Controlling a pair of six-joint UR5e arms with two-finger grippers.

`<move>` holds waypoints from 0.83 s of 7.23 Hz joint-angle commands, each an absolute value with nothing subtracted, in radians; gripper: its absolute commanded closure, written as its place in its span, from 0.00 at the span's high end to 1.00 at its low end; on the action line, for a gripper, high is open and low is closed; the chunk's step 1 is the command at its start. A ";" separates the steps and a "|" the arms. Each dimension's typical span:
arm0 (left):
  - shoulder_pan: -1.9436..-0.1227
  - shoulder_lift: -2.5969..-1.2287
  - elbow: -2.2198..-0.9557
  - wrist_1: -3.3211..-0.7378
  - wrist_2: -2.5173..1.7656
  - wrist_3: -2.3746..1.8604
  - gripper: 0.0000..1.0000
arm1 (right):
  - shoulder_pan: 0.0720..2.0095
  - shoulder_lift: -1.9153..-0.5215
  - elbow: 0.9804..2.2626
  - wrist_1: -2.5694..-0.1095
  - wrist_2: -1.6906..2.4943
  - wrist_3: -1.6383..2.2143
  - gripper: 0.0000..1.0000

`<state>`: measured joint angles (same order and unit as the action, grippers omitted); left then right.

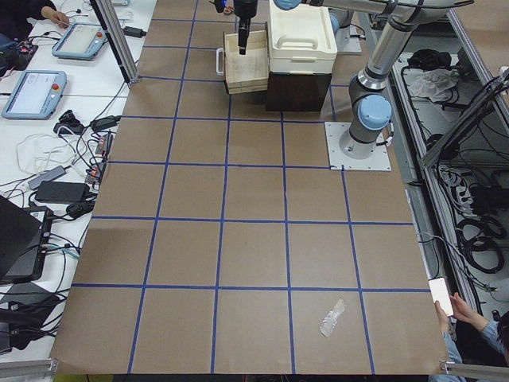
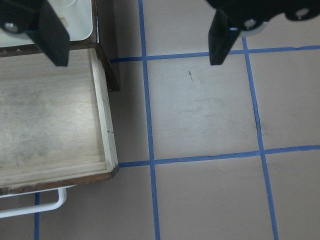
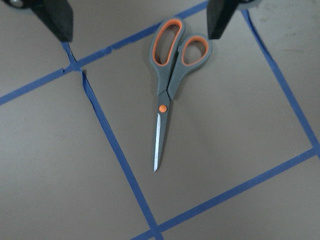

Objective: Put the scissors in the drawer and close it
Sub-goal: 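Lower the right gripper and grasp the scissors by the blades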

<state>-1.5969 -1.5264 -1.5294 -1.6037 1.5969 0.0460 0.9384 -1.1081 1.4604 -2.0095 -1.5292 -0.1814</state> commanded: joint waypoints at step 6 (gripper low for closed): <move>-1.597 -1.526 -1.529 -1.605 1.598 0.046 1.00 | 0.942 -0.950 1.519 -2.180 -1.456 -0.094 0.94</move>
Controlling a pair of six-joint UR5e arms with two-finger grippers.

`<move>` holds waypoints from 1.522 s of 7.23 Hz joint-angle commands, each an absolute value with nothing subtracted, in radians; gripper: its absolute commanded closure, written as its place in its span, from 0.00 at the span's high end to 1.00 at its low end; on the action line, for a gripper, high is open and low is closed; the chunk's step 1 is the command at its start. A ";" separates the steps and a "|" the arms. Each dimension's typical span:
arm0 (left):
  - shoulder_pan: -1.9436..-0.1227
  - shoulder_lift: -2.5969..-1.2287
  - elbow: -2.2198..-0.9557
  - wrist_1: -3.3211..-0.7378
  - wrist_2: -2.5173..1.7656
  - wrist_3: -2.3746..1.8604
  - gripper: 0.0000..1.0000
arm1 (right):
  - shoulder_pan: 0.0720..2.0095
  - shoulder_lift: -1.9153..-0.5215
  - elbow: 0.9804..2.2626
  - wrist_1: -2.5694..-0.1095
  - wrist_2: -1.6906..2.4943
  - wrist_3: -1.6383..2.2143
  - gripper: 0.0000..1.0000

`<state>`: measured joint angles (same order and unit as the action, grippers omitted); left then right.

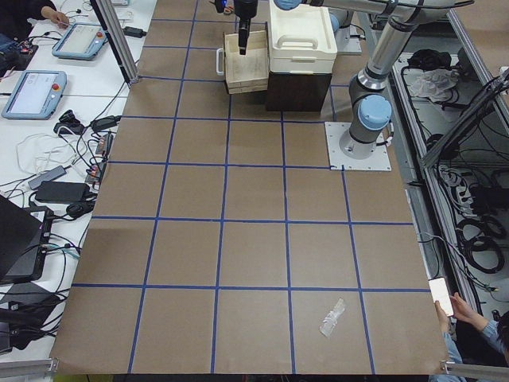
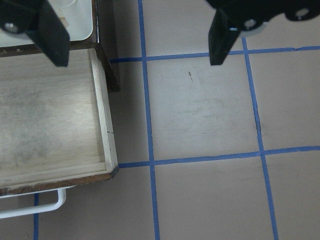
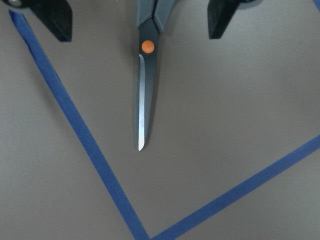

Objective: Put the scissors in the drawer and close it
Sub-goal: 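Lower the right gripper and grasp the scissors by the blades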

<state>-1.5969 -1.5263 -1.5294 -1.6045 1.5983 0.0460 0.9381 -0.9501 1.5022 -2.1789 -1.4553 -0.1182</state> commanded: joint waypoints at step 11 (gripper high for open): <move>-1.597 -1.526 -1.529 -1.605 1.598 0.046 1.00 | 0.974 -0.948 1.606 -2.269 -1.587 -0.057 0.26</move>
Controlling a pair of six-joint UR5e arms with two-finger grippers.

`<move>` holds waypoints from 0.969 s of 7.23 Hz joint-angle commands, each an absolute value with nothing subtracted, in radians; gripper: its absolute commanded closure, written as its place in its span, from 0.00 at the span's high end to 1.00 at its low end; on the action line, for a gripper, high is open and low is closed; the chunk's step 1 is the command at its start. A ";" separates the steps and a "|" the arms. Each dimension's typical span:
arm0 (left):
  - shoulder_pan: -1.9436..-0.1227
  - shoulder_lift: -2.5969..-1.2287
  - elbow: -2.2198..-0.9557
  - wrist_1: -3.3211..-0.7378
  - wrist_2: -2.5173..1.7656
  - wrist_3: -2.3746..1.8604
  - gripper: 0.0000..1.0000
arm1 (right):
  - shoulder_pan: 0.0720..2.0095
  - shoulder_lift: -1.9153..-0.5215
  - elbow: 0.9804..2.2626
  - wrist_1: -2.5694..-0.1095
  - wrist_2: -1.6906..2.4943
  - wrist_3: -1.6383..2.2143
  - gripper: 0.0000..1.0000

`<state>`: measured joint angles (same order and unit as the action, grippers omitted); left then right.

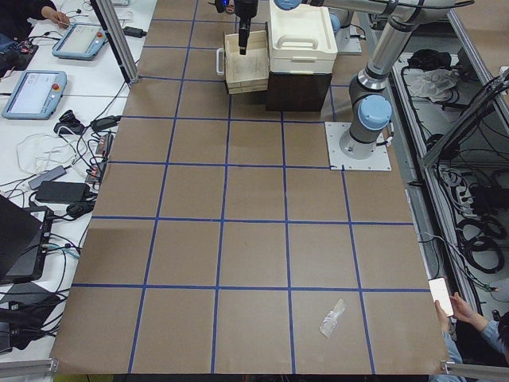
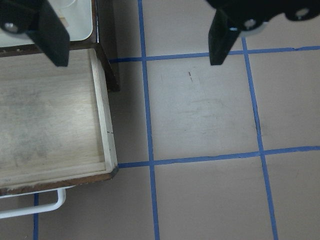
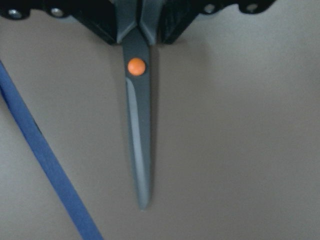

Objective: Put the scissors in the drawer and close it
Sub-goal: 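Lift the scissors with the right gripper and carry toward the drawer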

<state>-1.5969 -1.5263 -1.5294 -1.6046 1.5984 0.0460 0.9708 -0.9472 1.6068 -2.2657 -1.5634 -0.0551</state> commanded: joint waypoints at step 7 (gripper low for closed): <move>-1.595 -1.525 -1.529 -1.605 1.598 0.046 1.00 | 0.994 -1.060 1.539 -2.155 -1.598 -0.067 0.19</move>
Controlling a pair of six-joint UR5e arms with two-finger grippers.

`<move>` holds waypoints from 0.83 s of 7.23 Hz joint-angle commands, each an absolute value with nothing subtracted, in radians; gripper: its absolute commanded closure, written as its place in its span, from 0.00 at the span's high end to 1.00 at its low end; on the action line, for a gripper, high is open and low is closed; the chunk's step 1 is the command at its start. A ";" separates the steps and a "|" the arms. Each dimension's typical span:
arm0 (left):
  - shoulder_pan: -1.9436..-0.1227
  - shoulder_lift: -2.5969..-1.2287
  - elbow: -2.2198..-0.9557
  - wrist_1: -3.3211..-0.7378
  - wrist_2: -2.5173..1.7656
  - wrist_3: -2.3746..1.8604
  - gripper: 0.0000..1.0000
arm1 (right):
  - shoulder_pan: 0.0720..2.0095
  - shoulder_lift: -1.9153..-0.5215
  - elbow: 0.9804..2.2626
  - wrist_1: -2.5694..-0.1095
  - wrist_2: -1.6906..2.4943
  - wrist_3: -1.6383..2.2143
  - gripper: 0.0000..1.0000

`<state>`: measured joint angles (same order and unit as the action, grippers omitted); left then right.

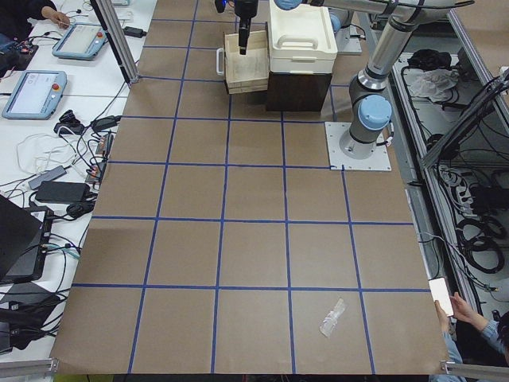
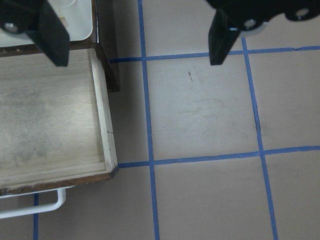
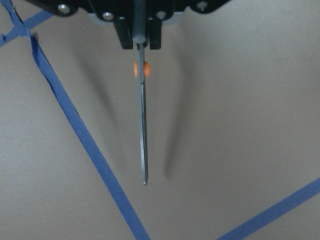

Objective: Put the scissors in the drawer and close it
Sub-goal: 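Lift the scissors with the right gripper and carry toward the drawer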

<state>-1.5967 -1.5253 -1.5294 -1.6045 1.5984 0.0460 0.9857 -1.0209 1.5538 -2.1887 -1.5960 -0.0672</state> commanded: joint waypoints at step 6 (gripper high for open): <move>-1.595 -1.525 -1.529 -1.605 1.598 0.046 1.00 | 1.226 -1.256 1.427 -1.864 -1.615 0.210 0.17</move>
